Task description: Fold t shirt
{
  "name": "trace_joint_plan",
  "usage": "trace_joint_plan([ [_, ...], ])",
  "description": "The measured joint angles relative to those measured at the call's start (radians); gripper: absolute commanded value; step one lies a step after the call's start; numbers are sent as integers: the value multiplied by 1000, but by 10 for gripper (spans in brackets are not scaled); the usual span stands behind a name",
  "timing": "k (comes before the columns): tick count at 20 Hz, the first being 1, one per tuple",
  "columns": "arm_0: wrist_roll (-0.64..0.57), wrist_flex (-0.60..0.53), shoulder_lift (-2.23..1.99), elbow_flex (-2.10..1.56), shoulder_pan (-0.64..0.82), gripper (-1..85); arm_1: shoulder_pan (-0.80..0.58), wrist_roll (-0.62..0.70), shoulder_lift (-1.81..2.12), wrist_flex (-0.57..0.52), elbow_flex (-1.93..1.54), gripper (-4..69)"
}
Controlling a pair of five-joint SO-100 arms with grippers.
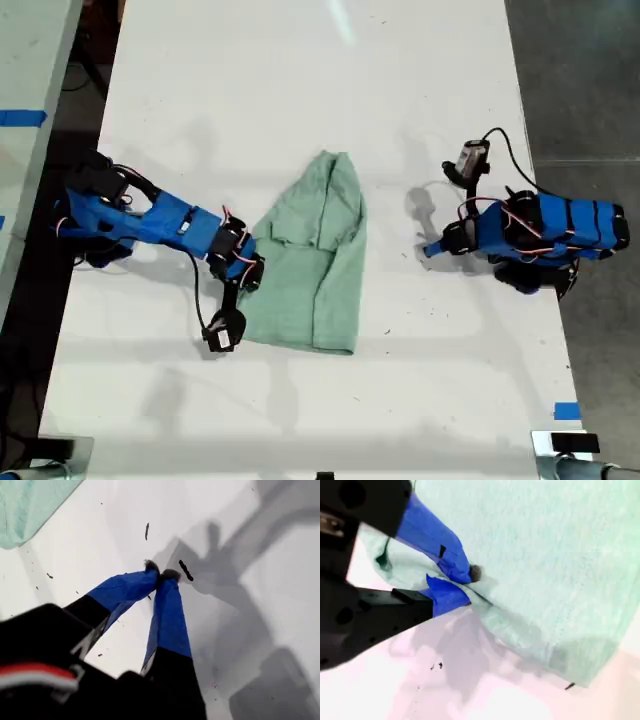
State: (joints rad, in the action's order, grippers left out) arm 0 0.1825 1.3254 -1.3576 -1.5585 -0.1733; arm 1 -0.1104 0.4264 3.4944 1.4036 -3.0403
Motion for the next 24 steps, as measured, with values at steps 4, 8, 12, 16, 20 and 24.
trace_joint_plan([
  [4,-104,95,0,227,18,-2,0,0,0,0,0,23],
  [8,-187,92,12,436,28,-2,0,0,0,0,0,23],
  [12,-262,-26,66,454,51,102,0,0,0,0,0,23],
  [16,-327,-176,186,453,66,155,0,0,0,0,0,23],
  [20,-396,-301,295,454,64,164,0,0,0,0,0,23],
  [24,-428,-307,347,454,64,148,0,0,0,0,0,23],
])
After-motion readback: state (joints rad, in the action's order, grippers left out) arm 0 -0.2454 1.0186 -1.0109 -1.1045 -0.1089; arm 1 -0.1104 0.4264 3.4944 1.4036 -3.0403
